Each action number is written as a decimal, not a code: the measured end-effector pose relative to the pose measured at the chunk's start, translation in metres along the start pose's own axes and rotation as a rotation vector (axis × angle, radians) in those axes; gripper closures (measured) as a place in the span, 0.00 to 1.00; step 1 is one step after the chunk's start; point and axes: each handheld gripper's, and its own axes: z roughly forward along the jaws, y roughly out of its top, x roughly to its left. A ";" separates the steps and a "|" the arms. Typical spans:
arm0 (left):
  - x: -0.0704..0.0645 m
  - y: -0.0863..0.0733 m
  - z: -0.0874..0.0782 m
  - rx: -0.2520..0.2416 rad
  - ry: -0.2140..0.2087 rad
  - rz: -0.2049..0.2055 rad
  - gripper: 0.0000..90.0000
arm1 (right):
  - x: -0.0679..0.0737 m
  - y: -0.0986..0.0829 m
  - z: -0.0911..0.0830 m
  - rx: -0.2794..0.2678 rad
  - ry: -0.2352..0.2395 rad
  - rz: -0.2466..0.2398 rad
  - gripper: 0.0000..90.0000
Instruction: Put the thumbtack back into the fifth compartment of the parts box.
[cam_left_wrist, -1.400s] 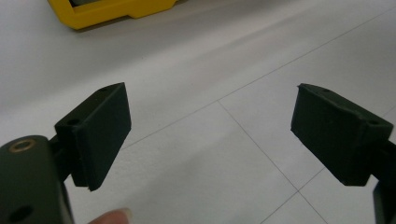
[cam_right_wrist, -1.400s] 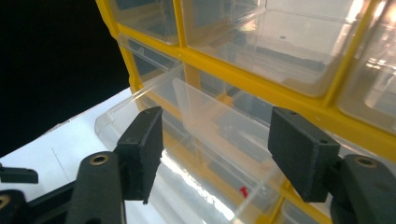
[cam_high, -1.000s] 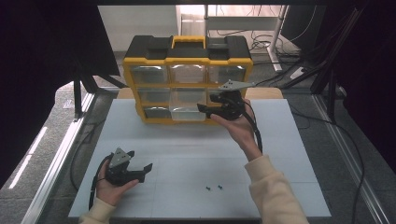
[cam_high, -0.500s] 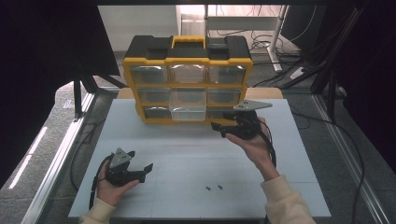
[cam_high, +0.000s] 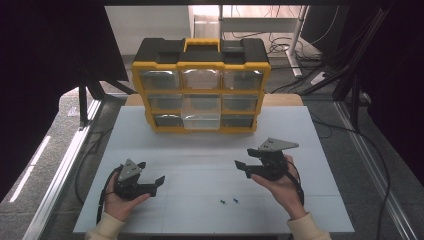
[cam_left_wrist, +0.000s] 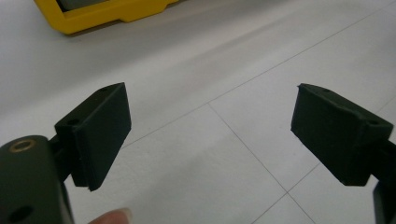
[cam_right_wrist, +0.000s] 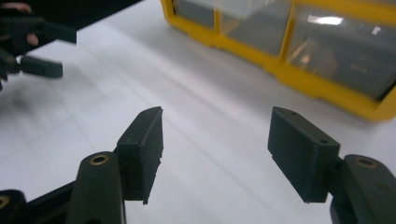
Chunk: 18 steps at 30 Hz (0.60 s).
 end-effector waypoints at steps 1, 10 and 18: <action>0.000 0.000 0.000 0.001 -0.001 -0.001 0.14 | 0.000 -0.004 -0.001 0.004 0.001 0.001 0.40; 0.001 0.000 -0.001 0.000 -0.001 -0.003 0.14 | 0.001 -0.034 -0.001 0.067 0.006 0.027 0.40; 0.001 0.000 0.000 0.003 -0.007 -0.003 0.14 | 0.008 -0.052 0.000 0.119 0.016 0.020 0.40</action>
